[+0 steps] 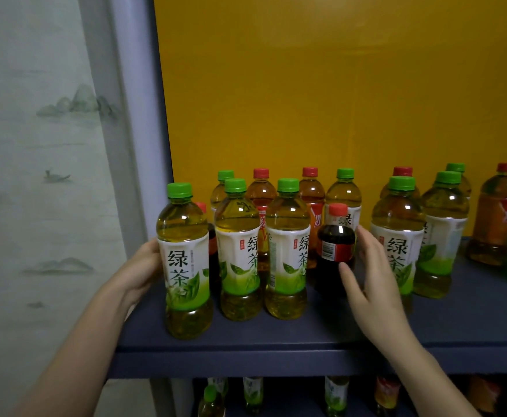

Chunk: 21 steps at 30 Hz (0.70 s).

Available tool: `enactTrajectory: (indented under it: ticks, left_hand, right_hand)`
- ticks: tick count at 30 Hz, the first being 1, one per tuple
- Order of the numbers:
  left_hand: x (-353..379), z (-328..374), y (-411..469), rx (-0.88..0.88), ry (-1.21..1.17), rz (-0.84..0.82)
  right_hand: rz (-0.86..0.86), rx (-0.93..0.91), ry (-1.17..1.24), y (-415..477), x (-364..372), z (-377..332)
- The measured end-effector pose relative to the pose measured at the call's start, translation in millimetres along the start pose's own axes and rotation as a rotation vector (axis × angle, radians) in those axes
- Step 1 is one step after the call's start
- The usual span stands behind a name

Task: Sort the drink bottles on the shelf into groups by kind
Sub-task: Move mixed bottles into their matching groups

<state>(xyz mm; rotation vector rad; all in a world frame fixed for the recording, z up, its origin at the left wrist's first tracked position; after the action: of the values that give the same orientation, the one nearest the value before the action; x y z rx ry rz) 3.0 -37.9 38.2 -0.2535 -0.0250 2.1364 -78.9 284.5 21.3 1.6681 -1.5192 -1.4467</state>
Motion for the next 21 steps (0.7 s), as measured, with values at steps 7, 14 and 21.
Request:
enactTrajectory:
  ticks: [7,14,21]
  left_hand:
    - [2.4,-12.4,20.1,-0.126,0.090,-0.026]
    - [1.4,-12.4,13.7,0.020,0.139,0.071]
    - [-32.6,-27.8,-12.5,0.170,-0.056,0.147]
  right_hand:
    - [-0.010,0.222,0.014,14.4,29.0,19.2]
    - [0.022,0.394,0.011,17.5,41.4,32.6]
    - [0.047,0.336,-0.024,2.0,33.3,13.3]
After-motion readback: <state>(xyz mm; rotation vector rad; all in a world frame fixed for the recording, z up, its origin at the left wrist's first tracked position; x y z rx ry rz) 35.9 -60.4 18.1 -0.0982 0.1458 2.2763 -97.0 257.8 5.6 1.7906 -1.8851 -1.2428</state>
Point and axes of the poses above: each hand's wrist, its own y-axis towards the middle knuckle, its own x-axis out of the palm, z = x × y, the point moved 3 cm from there along y, towards the middle knuckle, and after that the axes turned 15 degrees about -x, right-handed, at the moved point
